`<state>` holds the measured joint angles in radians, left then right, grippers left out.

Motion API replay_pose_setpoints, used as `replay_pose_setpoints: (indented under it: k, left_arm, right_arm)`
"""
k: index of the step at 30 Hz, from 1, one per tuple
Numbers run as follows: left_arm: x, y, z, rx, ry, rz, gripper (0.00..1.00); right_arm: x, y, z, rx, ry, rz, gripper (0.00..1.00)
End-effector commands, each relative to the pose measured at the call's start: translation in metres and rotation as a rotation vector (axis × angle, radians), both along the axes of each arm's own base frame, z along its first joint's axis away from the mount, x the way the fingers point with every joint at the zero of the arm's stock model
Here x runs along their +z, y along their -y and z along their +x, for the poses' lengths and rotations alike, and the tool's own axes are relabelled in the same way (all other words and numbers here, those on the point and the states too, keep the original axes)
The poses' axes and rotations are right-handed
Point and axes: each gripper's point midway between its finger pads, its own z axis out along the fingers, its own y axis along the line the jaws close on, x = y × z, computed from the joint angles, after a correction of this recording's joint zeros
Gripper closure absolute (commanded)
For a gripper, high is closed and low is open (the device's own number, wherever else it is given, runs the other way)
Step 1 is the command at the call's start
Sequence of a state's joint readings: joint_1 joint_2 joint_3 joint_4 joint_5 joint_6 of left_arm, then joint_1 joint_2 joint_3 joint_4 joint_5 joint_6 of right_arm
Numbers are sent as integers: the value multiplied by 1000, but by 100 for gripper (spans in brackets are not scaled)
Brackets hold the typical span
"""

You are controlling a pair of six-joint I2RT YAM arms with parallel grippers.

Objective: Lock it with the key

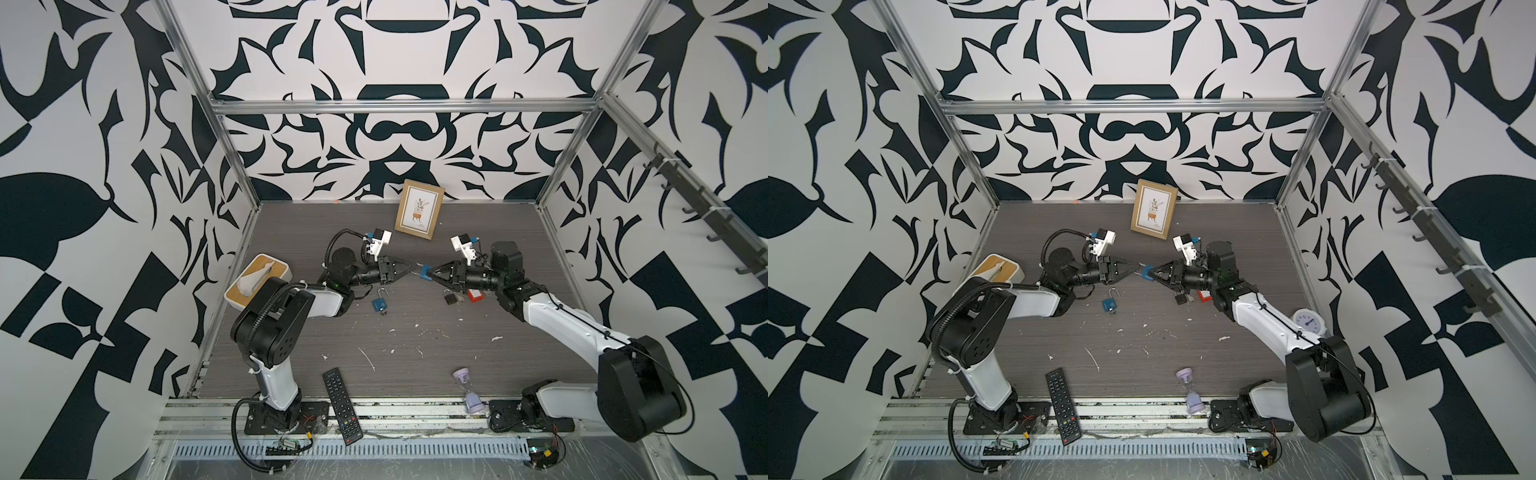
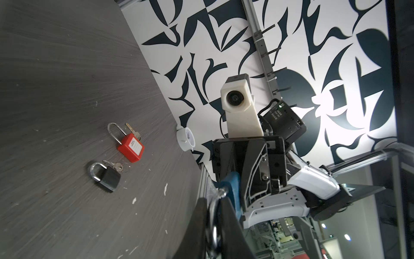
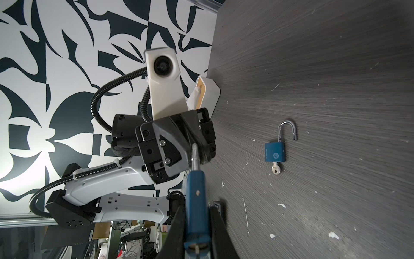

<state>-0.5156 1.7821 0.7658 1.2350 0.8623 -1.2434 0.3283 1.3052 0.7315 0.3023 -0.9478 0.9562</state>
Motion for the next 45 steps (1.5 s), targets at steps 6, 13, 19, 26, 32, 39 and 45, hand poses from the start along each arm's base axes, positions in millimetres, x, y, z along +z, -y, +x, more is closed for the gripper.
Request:
replay_pose_setpoints:
  k: [6, 13, 19, 26, 32, 39, 45]
  left_arm:
    - [24, 0, -2, -3, 65, -44, 100]
    - [25, 1, -4, -4, 69, -39, 100]
    - [24, 9, -10, -29, 77, -41, 100]
    - [28, 18, -20, -51, 96, -33, 100]
    - [35, 25, -30, -80, 111, -44, 100]
    - [44, 45, -53, -160, 119, -56, 100]
    - [45, 53, -66, -194, 128, -65, 100]
  right_arm:
    - [20, 1, -4, 23, 124, 16, 100]
    - [28, 0, -3, 18, 151, 36, 100]
    - [33, 1, -2, 13, 171, 43, 100]
    - [38, 1, 2, 0, 206, 50, 100]
    - [38, 1, 6, -15, 233, 39, 100]
    - [42, 1, 14, -32, 258, 40, 100]
    - [45, -2, 25, -42, 273, 47, 100]
